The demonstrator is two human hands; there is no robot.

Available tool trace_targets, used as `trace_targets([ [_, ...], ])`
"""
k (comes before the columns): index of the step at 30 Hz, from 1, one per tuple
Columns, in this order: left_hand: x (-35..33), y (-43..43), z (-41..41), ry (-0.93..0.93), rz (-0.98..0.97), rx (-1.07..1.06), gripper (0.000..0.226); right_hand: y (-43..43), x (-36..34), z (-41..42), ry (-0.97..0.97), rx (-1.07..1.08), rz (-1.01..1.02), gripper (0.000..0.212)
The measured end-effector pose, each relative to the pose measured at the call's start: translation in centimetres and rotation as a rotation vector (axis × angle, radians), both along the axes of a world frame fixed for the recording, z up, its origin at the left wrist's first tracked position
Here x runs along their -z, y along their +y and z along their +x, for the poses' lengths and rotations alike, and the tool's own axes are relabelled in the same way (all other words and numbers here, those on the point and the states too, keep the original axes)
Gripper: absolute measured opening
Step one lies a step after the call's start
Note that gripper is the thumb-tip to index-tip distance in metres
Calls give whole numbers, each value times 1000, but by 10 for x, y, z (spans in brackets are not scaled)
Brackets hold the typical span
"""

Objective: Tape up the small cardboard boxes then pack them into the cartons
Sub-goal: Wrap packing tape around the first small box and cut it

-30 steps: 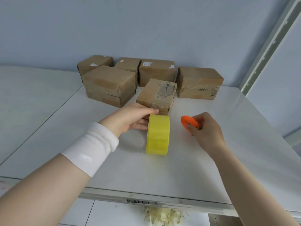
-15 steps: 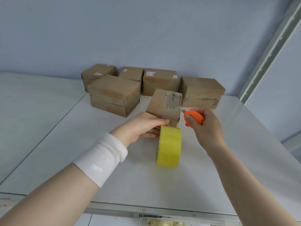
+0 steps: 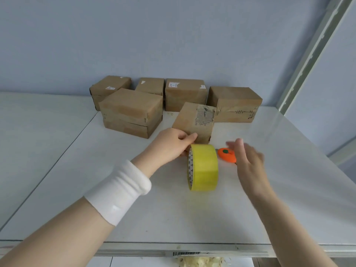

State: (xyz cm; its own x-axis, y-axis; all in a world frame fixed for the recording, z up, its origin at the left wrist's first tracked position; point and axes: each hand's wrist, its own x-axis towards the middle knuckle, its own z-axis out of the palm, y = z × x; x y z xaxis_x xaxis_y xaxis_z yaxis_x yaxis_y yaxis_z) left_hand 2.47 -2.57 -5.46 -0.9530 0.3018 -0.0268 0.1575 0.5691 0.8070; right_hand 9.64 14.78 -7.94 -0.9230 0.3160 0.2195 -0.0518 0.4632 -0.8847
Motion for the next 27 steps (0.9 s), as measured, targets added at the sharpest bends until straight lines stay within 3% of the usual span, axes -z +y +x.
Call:
trace_targets([
  [2, -4, -8, -3, 337, -329, -55, 49, -19, -4, 25, -65, -214, -138, 80],
  [3, -8, -14, -6, 519, -407, -106, 49, -26, -3, 33, -122, -281, -151, 78],
  [5, -16, -27, -13, 789, -323, -96, 34, -32, 2, 37, -163, -315, -131, 52],
  [6, -18, -33, -19, 826, -274, 10, 27, -33, 4, 36, -150, -300, -136, 35],
  [8, -17, -39, -33, 708, -341, 286, 43, -35, 5, 33, -118, -292, -183, 18],
  [10, -11, -38, -44, 528, -425, 407, 59, -34, 7, 31, -97, -304, -203, 23],
  [13, -7, -34, -51, 726, -360, 317, 45, -32, -1, 31, -13, -307, -226, 37],
  [16, -16, -34, -49, 896, -331, 270, 32, -28, -21, 24, 105, -292, -268, 31],
  [20, -33, -35, -51, 834, -346, 253, 27, -22, -52, 11, 144, -266, -300, 34],
  [22, -33, -34, -50, 786, -369, 253, 42, -22, -63, 8, 135, -287, -335, 39],
  [25, -21, -25, -43, 675, -464, 283, 95, -21, -64, 8, 125, -289, -352, 43],
  [27, -6, -18, -40, 665, -555, 336, 103, -20, -58, 9, 130, -285, -349, 40],
])
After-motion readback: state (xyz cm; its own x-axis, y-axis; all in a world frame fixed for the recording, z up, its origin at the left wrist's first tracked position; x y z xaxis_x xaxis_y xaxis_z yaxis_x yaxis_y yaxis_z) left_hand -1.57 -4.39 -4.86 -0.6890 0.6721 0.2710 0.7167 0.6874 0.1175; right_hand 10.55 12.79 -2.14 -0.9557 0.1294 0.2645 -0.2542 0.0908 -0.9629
